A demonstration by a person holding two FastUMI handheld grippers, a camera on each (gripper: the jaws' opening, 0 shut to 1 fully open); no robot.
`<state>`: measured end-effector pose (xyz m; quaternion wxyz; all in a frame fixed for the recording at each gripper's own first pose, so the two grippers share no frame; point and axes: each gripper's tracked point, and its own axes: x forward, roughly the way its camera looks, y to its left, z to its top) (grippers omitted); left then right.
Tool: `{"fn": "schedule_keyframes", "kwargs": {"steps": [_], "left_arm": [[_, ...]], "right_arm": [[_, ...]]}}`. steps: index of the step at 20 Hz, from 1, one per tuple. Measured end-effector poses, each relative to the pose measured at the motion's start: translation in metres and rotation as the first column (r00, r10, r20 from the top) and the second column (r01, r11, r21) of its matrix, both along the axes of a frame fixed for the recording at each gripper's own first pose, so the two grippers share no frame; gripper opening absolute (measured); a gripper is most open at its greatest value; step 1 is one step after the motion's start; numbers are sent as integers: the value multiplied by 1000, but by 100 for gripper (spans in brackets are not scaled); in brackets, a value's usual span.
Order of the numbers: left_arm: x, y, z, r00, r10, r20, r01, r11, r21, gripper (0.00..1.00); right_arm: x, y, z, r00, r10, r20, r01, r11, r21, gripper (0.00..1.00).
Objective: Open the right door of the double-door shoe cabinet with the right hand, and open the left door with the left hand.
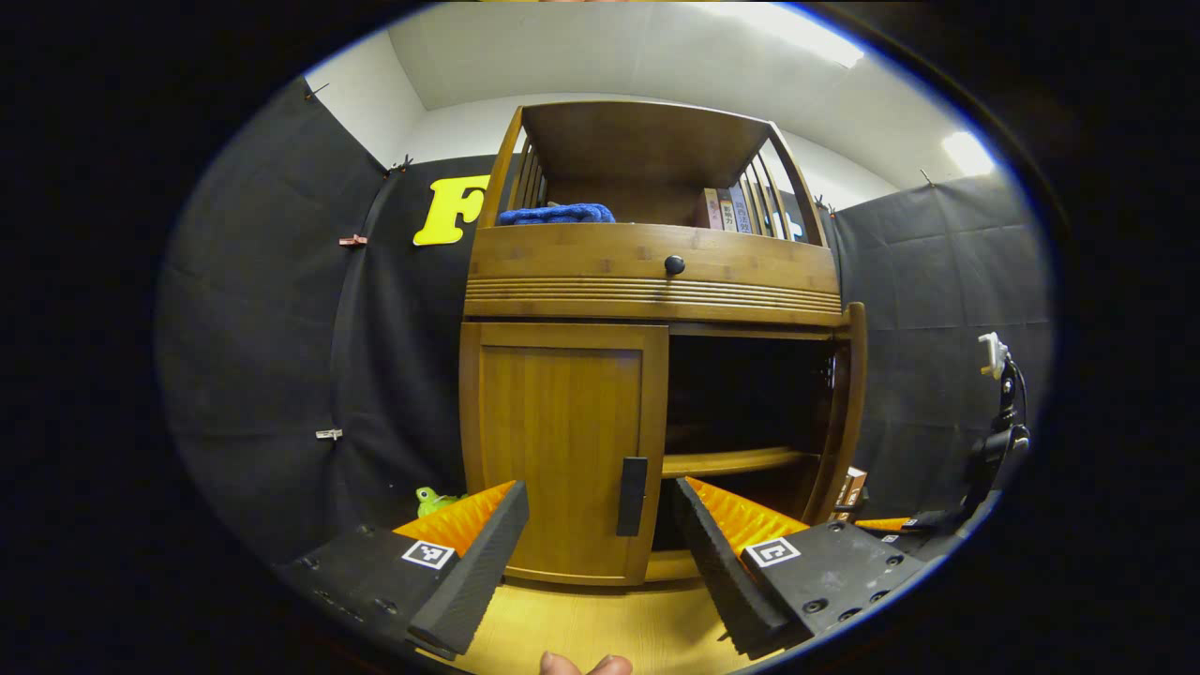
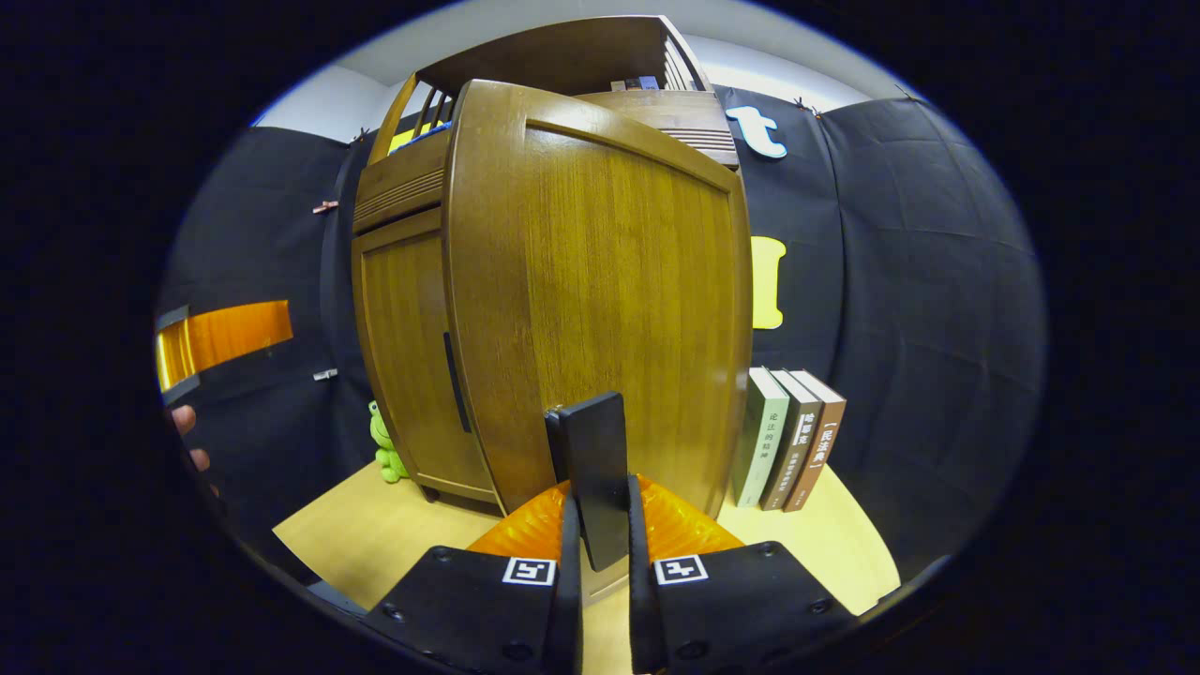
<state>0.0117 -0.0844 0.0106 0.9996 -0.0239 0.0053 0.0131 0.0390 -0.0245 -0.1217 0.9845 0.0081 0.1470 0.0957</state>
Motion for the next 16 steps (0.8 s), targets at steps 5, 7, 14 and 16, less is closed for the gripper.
{"fn": "schedule_keyframes", "kwargs": {"steps": [5, 7, 14, 16], "left_arm": [[12, -25, -5, 999, -34, -2, 34, 999, 5, 96], [16, -37, -5, 999, -47, 0, 47, 999, 8, 96], [34, -70, -2, 996, -87, 3, 87, 996, 9, 96], [39, -77, -7, 996, -93, -3, 93, 995, 20, 96]], "right_arm": [[-15, -37, 3, 999, -28, -19, 29, 998, 57, 19], [-18, -53, 5, 999, -37, -21, 39, 997, 66, 22], [-23, -120, 11, 994, -110, -12, 110, 994, 26, 20], [-24, -133, 17, 993, -118, -2, 118, 993, 22, 17]]}}
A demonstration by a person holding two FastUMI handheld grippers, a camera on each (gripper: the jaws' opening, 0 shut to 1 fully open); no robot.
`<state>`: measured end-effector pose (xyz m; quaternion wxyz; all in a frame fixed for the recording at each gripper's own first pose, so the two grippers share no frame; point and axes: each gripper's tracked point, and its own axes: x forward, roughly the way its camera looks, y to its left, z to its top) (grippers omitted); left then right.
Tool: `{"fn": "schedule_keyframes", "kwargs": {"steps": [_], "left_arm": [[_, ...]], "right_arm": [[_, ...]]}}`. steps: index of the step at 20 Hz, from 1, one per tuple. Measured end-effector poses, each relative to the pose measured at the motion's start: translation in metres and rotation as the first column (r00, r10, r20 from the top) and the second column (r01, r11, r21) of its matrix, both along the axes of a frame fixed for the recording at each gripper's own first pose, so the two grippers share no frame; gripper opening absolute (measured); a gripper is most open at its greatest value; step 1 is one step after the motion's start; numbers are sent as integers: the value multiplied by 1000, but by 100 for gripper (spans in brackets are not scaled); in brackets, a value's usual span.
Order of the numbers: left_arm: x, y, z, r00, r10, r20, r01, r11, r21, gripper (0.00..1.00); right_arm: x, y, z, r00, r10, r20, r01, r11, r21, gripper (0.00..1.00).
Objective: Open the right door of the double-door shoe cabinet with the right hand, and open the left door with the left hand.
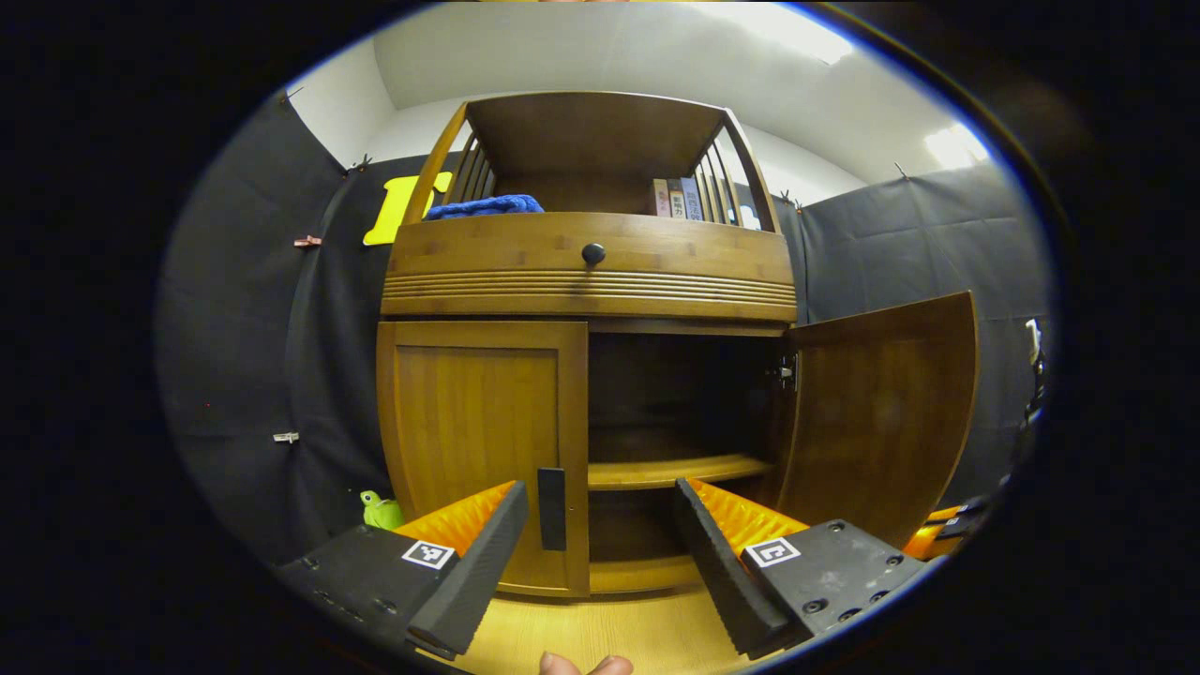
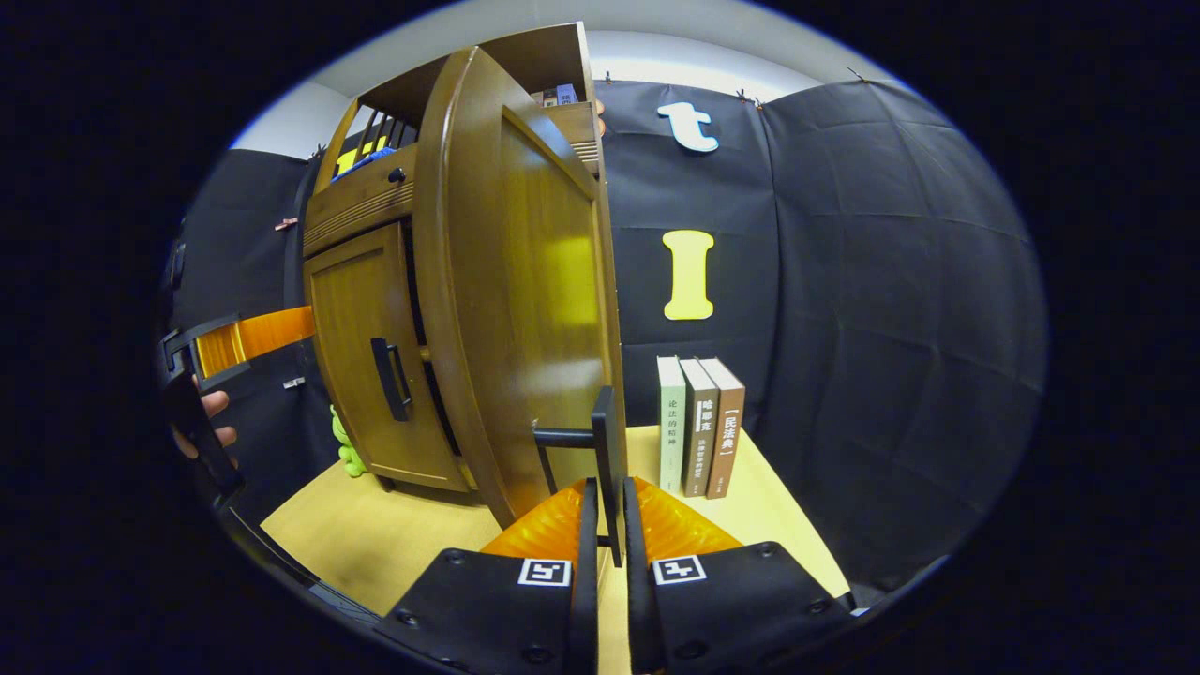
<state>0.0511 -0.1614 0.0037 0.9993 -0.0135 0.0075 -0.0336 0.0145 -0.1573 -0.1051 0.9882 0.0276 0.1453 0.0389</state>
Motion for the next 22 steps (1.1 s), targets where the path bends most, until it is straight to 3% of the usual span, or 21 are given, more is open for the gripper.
{"fn": "schedule_keyframes", "kwargs": {"steps": [10, 13, 14, 19, 22], "left_arm": [[39, -12, -22, 998, 15, -56, -14, 1000, 9, 96], [50, -12, -25, 998, 24, -54, -23, 999, 23, 96], [53, -12, -27, 998, 25, -53, -24, 999, 30, 96], [65, -7, -35, 999, 20, -43, -17, 998, 62, 96], [72, -3, -42, 999, 24, -40, -22, 998, 67, 96]], "right_arm": [[-7, -66, 24, 990, -132, 43, 133, 991, -25, 17], [-19, -75, 39, 984, -159, 82, 165, 984, -63, 32], [-26, -79, 44, 981, -171, 94, 179, 981, -79, 29], [-50, -93, 72, 952, -259, 165, 274, 958, -80, 95], [-59, -73, 96, 946, -225, 232, 240, 970, -39, 99]]}}
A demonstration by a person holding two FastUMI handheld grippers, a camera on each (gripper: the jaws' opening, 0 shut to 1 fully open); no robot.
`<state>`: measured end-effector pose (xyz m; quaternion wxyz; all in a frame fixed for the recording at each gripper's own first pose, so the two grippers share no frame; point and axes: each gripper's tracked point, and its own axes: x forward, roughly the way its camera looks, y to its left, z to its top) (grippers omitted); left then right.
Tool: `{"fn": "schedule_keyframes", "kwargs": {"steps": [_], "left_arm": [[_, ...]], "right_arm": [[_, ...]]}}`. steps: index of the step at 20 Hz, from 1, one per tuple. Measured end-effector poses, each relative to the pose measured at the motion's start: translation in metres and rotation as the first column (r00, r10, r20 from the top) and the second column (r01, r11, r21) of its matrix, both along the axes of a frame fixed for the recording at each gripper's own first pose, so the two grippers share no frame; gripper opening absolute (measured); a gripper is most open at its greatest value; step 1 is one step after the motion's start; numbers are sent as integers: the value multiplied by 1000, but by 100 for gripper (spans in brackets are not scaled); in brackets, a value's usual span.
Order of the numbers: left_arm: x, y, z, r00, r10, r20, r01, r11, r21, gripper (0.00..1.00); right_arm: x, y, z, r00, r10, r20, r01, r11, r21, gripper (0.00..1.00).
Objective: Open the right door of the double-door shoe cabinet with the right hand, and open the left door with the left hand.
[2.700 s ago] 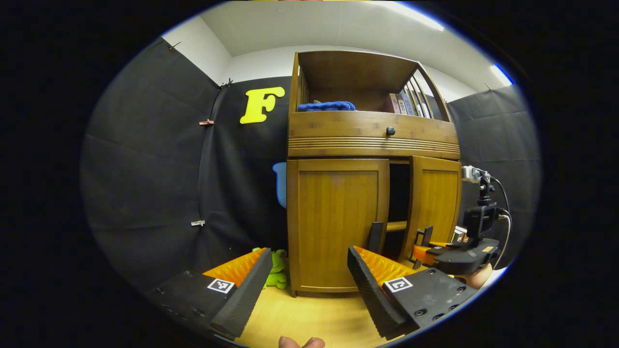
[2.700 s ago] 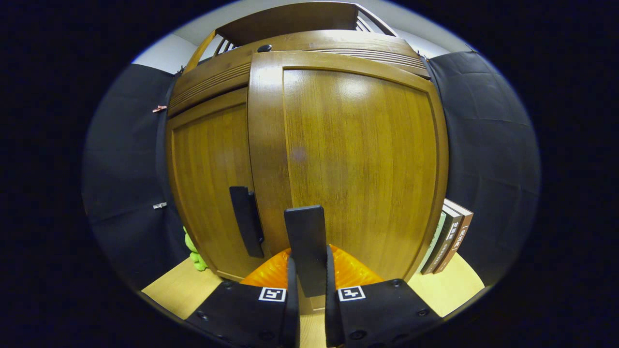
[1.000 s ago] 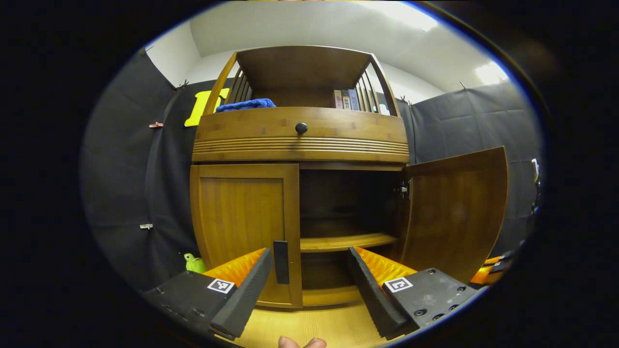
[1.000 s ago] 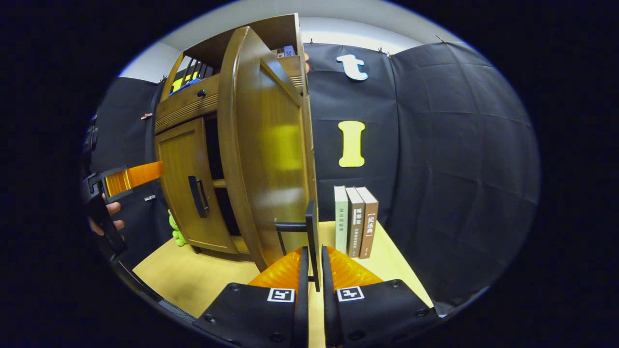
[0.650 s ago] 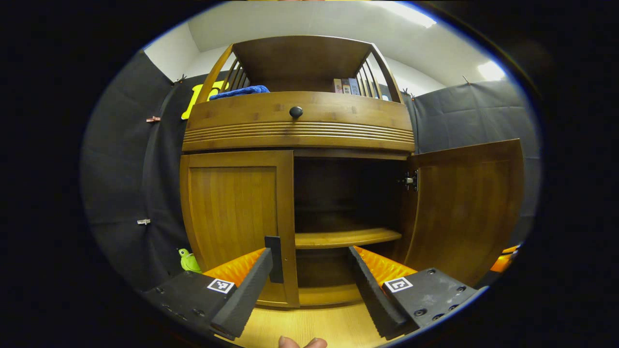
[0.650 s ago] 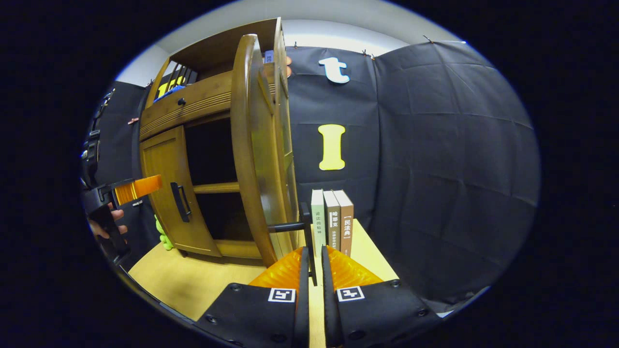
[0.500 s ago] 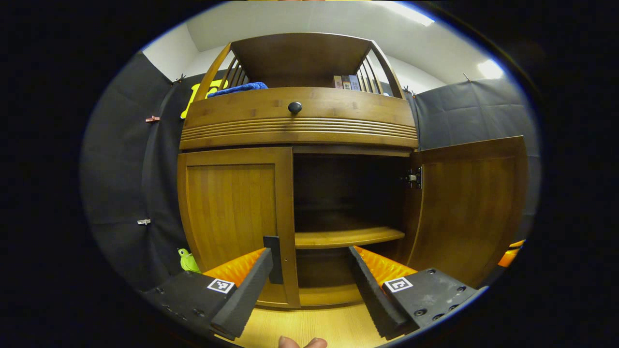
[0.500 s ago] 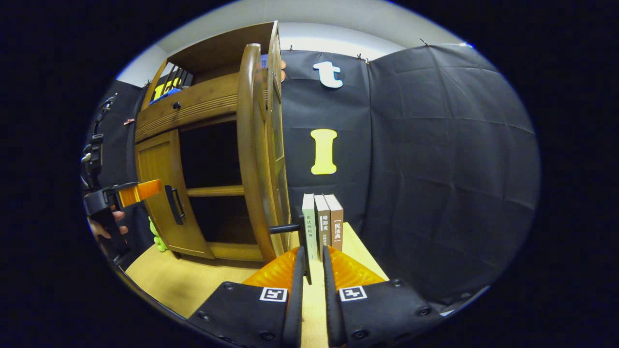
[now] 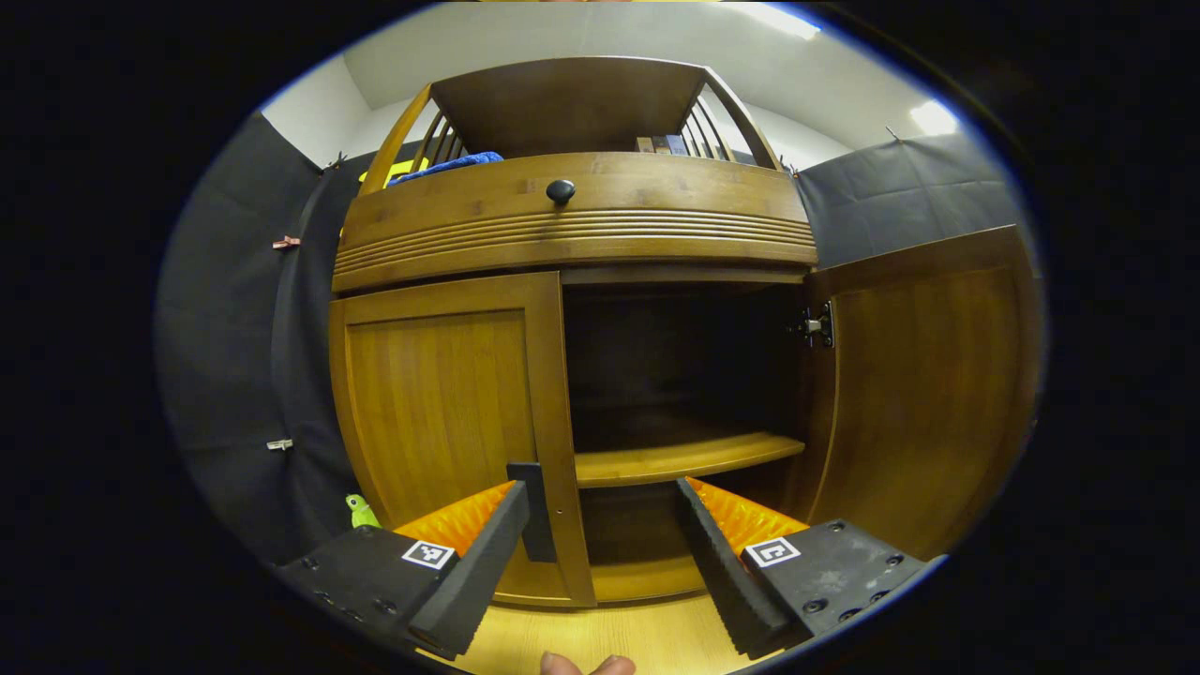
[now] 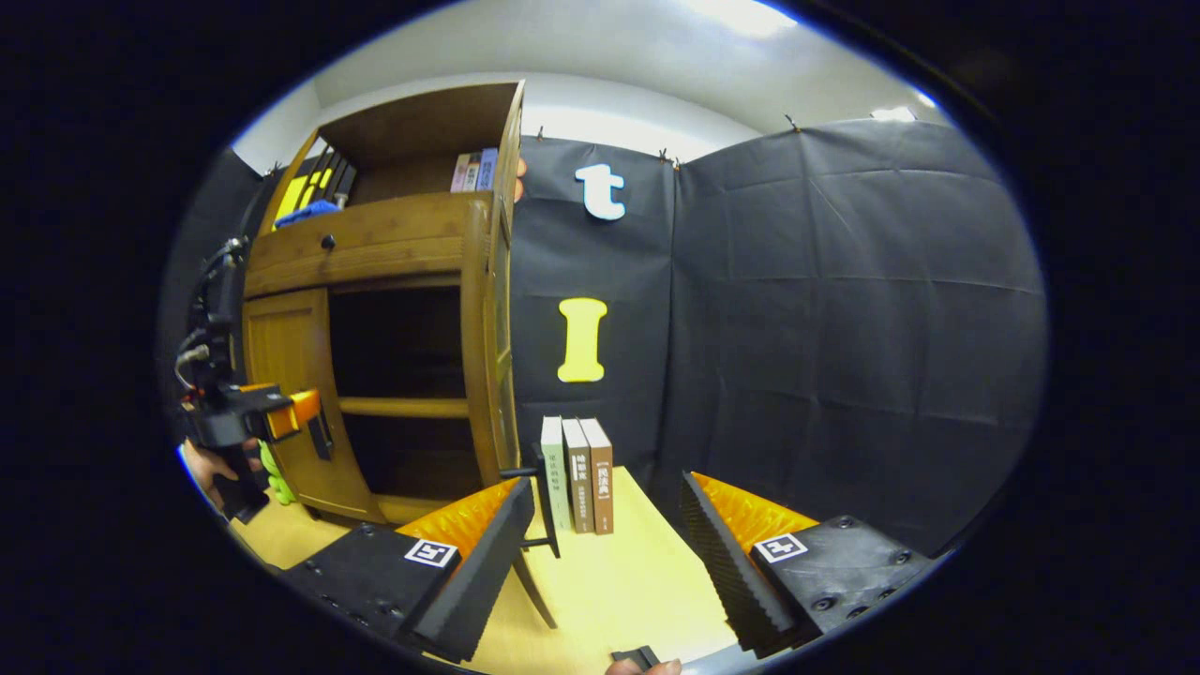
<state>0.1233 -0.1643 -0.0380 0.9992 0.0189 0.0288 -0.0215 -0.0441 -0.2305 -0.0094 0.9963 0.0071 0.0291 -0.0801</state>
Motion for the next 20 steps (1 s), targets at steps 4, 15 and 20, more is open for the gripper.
{"fn": "schedule_keyframes", "kwargs": {"steps": [4, 15, 20], "left_arm": [[13, 13, -8, 1000, 23, 21, -24, 999, 32, 96], [67, 49, -57, 996, 92, -18, -90, 993, 74, 87], [97, 62, -76, 989, 126, -76, -124, 992, 28, 67]], "right_arm": [[-6, 31, 2, 998, 60, -4, -60, 997, 44, 99], [5, 102, 4, 980, 196, -15, -196, 980, 29, 98], [10, 99, -3, 983, 181, -33, -181, 983, 16, 98]]}}
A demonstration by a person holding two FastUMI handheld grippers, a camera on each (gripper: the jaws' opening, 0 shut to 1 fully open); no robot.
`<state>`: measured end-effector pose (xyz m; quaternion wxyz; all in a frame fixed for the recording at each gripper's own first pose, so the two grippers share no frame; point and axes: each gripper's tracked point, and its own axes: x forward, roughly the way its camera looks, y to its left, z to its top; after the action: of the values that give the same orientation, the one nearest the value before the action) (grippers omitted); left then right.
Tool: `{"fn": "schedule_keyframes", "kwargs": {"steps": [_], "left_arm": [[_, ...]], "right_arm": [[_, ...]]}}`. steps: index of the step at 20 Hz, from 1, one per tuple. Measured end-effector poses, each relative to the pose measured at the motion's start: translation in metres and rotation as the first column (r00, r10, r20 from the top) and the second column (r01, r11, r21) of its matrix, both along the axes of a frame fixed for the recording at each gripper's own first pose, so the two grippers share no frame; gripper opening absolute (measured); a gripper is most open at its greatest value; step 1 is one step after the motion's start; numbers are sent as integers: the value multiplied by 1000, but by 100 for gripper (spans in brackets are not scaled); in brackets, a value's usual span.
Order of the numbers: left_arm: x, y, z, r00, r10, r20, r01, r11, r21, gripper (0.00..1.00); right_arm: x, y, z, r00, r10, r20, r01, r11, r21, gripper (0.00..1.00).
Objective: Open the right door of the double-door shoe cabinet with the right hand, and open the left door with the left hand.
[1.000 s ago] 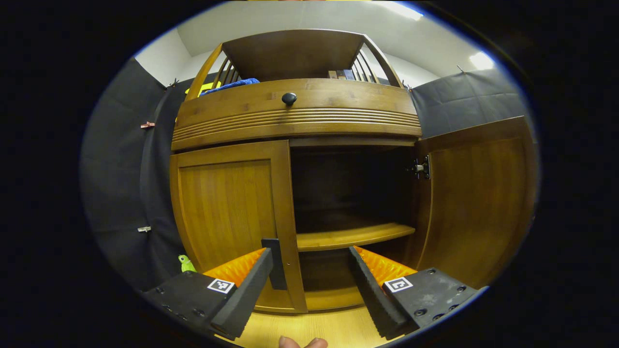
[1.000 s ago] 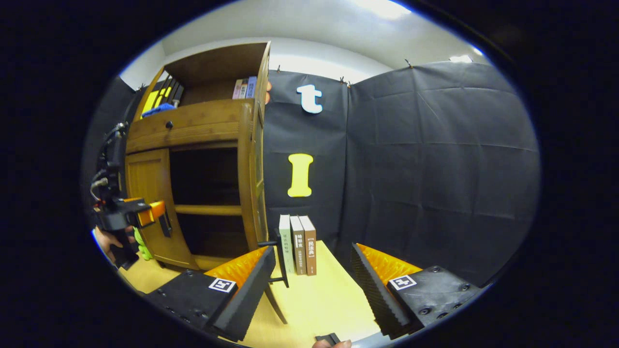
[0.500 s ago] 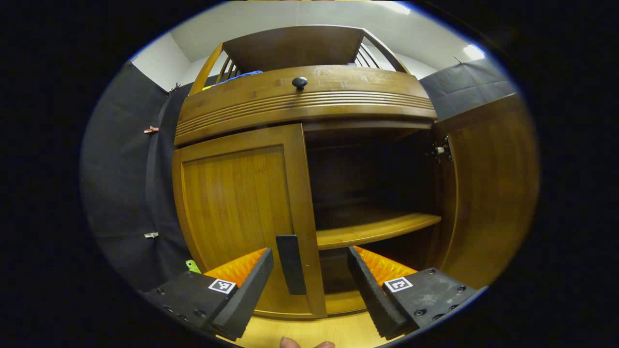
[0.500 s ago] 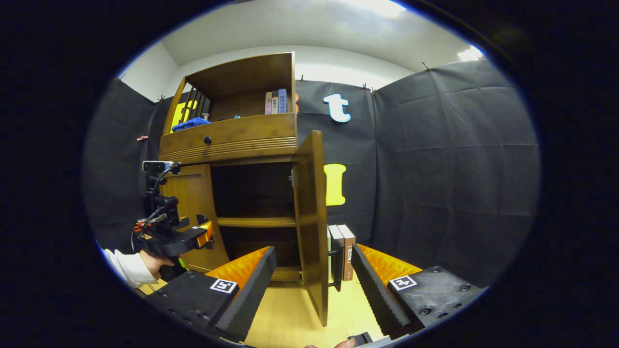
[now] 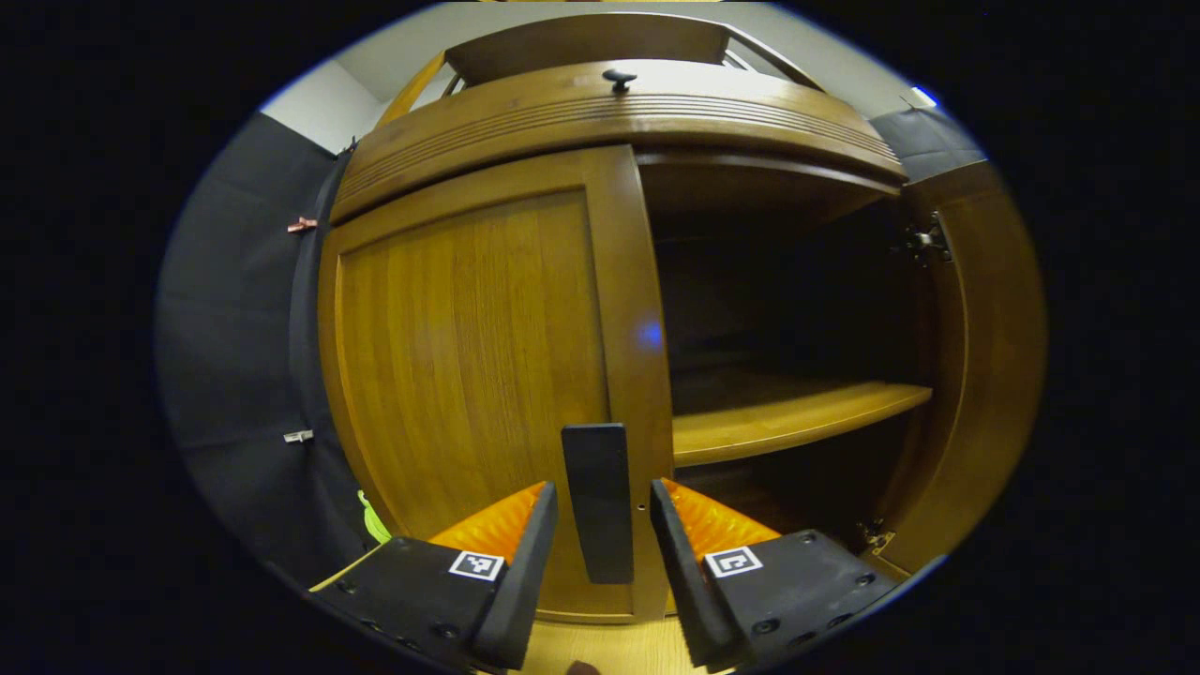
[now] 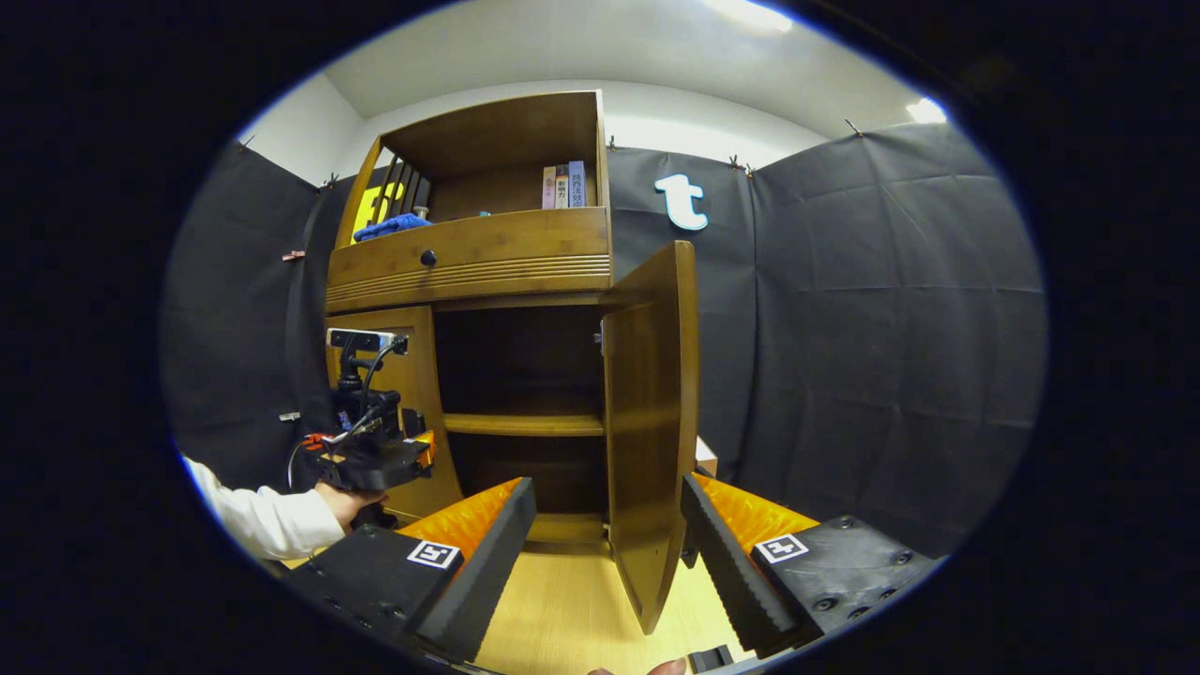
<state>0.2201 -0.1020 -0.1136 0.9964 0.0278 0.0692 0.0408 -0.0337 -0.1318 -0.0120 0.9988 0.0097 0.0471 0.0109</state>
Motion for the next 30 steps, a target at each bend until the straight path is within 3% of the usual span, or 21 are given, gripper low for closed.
{"fn": "schedule_keyframes", "kwargs": {"steps": [4, 12, 19, 30], "left_arm": [[9, -1, -5, 999, -6, -31, 5, 1000, -30, 37], [-5, -2, -5, 996, -31, -81, 27, 998, -55, 30], [-72, 23, -5, 991, -92, -96, 85, 994, -73, 30], [-161, 84, 1, 991, -83, -106, 75, 994, -73, 27]], "right_arm": [[3, -6, -3, 1000, -19, -6, 19, 1000, -8, 98], [1, -12, 1, 998, -60, 2, 60, 998, -10, 98], [1, -11, 4, 995, -102, 12, 102, 995, -10, 98], [11, 28, 6, 996, -84, 21, 85, 996, -27, 98]]}}
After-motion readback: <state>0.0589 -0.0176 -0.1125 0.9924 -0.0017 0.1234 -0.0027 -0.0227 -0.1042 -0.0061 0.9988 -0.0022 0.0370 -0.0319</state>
